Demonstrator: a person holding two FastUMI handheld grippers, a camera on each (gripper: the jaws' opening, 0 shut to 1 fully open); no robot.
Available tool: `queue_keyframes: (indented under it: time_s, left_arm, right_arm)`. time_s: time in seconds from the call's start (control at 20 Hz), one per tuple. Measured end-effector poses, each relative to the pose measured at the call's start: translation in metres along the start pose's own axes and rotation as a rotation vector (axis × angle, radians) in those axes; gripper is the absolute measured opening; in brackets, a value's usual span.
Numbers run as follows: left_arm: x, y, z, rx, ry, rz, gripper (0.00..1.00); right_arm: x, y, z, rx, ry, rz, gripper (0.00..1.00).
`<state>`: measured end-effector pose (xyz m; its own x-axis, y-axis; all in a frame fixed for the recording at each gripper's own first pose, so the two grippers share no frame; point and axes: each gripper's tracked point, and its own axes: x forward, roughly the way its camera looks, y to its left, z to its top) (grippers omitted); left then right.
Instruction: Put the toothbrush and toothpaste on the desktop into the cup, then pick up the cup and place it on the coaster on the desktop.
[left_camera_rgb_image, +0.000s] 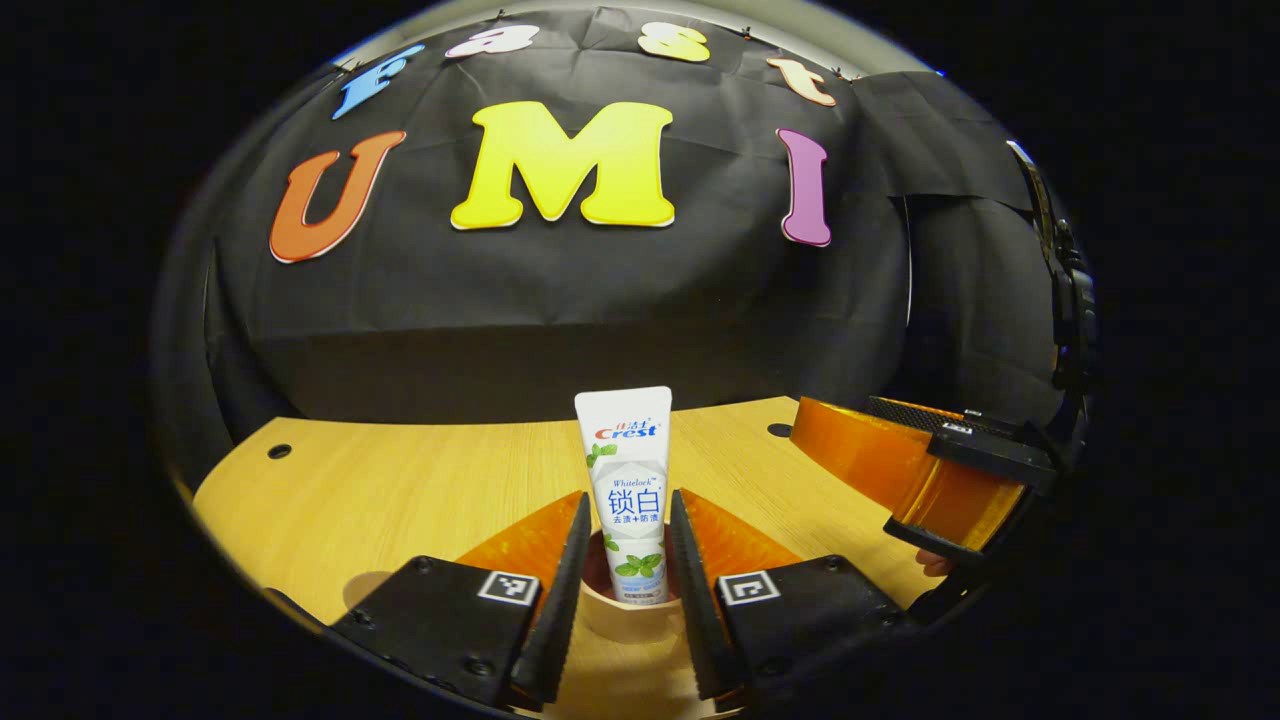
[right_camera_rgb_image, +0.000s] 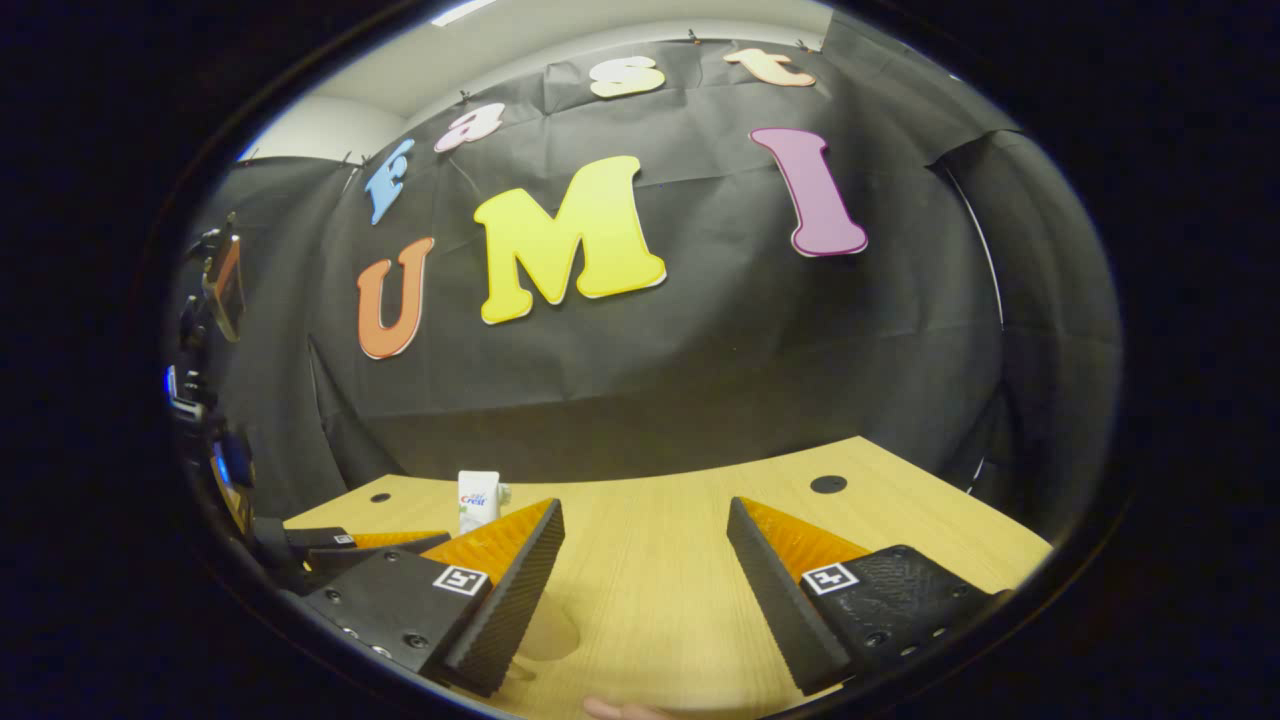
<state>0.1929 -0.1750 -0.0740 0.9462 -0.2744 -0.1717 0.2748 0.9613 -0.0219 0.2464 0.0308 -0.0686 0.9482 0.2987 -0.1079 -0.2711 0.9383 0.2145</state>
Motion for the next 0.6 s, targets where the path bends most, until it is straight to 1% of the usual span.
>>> queue_keyframes:
  time_s: [0.1, 0.15, 0.2, 0.25, 0.35, 0.4, 0.6]
  left_arm:
    - [-0.005, -0.001, 0.006, -0.003, -0.026, -0.003, 0.67]
    - [-0.009, -0.002, 0.007, -0.010, -0.027, -0.009, 0.70]
    - [-0.014, 0.000, 0.008, -0.014, -0.029, -0.008, 0.76]
    - [-0.021, 0.002, 0.011, -0.020, -0.035, -0.006, 0.80]
    - [-0.034, 0.004, 0.013, -0.027, -0.039, -0.027, 0.87]
    - [-0.042, 0.009, 0.013, -0.027, -0.040, -0.030, 0.90]
    - [-0.073, 0.032, 0.009, -0.025, -0.062, -0.034, 0.91]
  right_arm:
    - [-0.003, 0.005, 0.004, 0.012, -0.007, 0.015, 0.97]
    - [-0.003, 0.005, 0.004, 0.003, -0.007, 0.011, 0.97]
    - [-0.002, 0.004, 0.001, -0.011, -0.002, 0.004, 0.97]
    - [-0.002, 0.003, -0.005, -0.028, 0.014, -0.001, 0.97]
    - [-0.003, 0.005, -0.015, -0.060, 0.059, -0.012, 0.97]
    - [-0.006, 0.008, -0.018, -0.066, 0.075, -0.015, 0.97]
    - [-0.018, 0.027, -0.039, -0.085, 0.137, -0.016, 0.97]
